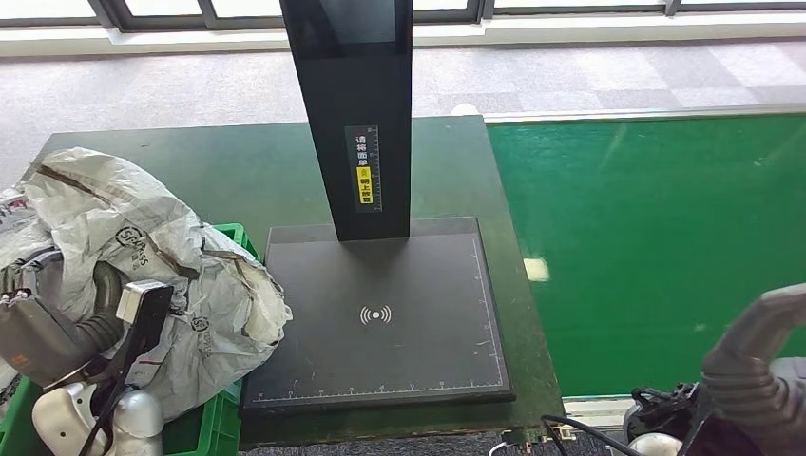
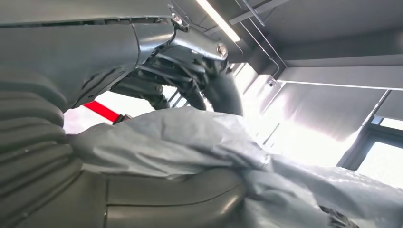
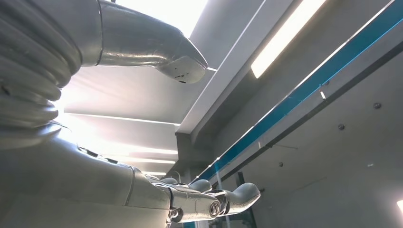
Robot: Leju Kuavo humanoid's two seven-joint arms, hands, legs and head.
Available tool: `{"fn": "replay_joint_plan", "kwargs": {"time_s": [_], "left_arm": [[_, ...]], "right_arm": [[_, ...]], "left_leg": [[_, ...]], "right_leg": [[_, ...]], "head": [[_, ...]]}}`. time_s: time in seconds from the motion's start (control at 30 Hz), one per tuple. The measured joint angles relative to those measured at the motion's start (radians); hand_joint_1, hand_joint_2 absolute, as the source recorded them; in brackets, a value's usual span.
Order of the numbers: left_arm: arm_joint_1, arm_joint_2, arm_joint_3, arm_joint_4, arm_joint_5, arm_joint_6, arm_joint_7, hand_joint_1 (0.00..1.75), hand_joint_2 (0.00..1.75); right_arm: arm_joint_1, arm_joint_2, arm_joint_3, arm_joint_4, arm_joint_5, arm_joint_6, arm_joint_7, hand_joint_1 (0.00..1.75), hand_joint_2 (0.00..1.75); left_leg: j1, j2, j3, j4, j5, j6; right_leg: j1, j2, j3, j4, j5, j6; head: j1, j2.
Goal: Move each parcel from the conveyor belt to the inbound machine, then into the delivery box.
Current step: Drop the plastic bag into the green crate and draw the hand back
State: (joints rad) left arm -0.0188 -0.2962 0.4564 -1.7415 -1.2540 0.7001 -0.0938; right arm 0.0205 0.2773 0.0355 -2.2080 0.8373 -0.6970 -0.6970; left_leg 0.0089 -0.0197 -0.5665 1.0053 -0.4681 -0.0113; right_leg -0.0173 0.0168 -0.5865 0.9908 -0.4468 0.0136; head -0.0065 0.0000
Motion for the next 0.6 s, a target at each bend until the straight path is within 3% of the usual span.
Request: {"fn": "replay_joint_plan", "kwargs": {"time_s": [0.6], "left_arm": [[0.004,-0.002,0.019,-0.03,0.117,0.0,-0.107,0.0,0.0]], "right_arm": [[0.0,0.0,0.0,0.001,0.003,0.0,0.0,0.0,1.75]], "left_leg": [[0.0,0.0,0.0,0.0,0.0,0.0]], "right_leg": [[0.0,0.0,0.0,0.0,0.0,0.0]], "head": [[0.0,0.0]]}}
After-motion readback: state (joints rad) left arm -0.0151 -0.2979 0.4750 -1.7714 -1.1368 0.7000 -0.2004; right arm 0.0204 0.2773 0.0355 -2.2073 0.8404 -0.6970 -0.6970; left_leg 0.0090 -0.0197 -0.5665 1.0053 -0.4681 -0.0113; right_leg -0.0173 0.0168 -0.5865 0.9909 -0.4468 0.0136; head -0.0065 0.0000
